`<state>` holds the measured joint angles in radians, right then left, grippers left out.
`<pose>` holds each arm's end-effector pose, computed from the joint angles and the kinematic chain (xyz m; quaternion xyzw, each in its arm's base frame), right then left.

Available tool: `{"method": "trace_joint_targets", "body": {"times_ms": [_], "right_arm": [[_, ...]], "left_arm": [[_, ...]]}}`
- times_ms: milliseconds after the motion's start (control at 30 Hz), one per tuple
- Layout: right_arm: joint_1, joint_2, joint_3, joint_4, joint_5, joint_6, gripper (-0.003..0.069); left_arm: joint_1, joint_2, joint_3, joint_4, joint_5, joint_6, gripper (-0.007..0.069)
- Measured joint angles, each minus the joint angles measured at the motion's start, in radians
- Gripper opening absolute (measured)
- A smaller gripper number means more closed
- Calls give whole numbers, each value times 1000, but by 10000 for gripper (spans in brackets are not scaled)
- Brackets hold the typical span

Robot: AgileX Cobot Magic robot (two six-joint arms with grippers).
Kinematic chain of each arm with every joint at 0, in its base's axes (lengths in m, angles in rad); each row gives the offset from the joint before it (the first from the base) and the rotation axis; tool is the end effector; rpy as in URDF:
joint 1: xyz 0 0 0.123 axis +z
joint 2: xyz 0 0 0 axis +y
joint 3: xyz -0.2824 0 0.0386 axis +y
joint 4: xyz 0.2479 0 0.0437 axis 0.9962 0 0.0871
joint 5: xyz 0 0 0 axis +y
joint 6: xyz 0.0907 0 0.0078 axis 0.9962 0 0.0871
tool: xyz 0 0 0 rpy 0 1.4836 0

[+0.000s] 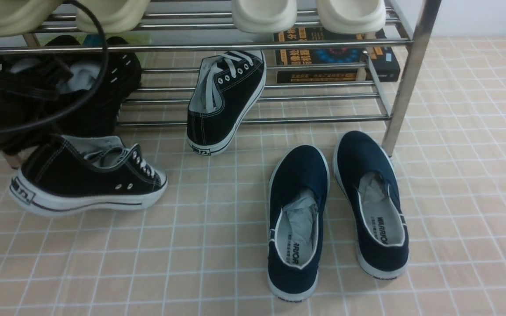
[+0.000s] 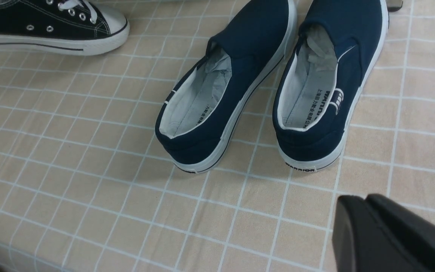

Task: Take the shoes off the shelf from the light coffee tablecloth by hand.
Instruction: 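Set the held shoe down on the floor in front of the rack with the left gripper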

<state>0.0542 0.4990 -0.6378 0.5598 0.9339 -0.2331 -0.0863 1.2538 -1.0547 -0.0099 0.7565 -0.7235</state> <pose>0.0743 0.0430 0.3212 -0.0692 0.8721 0.2335 0.4245 0.2580 -0.0229 0.3276 -0.2962 0.8910 -0.1396 0.3145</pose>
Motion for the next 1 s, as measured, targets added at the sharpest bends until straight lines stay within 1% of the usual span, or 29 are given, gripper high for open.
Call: {"method": "trace_joint_targets", "body": {"times_ms": [167, 300, 533, 600, 667, 700, 800, 900, 933, 967, 1000], "right_arm": [[0, 0, 0, 0, 0, 0, 46], [0, 0, 0, 0, 0, 0, 46], [0, 0, 0, 0, 0, -5, 57], [0, 0, 0, 0, 1, -47, 67], [0, 0, 0, 0, 2, -63, 71], [0, 0, 0, 0, 4, -70, 74], [0, 1, 0, 0, 33, -75, 85], [4, 18, -16, 1, 97, -77, 90], [5, 21, -19, 1, 108, -78, 91], [26, 56, -51, 3, 146, -79, 94], [30, 56, -51, 3, 150, -79, 94]], "left_arm": [[0, -7, 63, 2, 63, 17, 24], [0, -8, 133, -17, 115, 60, 27], [0, -8, 137, -61, 153, 143, 34], [0, -8, 137, -69, 175, 166, 49], [0, -8, 137, -70, 186, 177, 59], [0, -8, 137, -71, 196, 187, 74], [0, -8, 137, -73, 237, 214, 158], [0, -12, 134, -73, 260, 247, 222], [0, -12, 134, -73, 261, 250, 227], [0, -20, 123, -72, 269, 273, 258], [0, -21, 121, -71, 270, 273, 260]]}}
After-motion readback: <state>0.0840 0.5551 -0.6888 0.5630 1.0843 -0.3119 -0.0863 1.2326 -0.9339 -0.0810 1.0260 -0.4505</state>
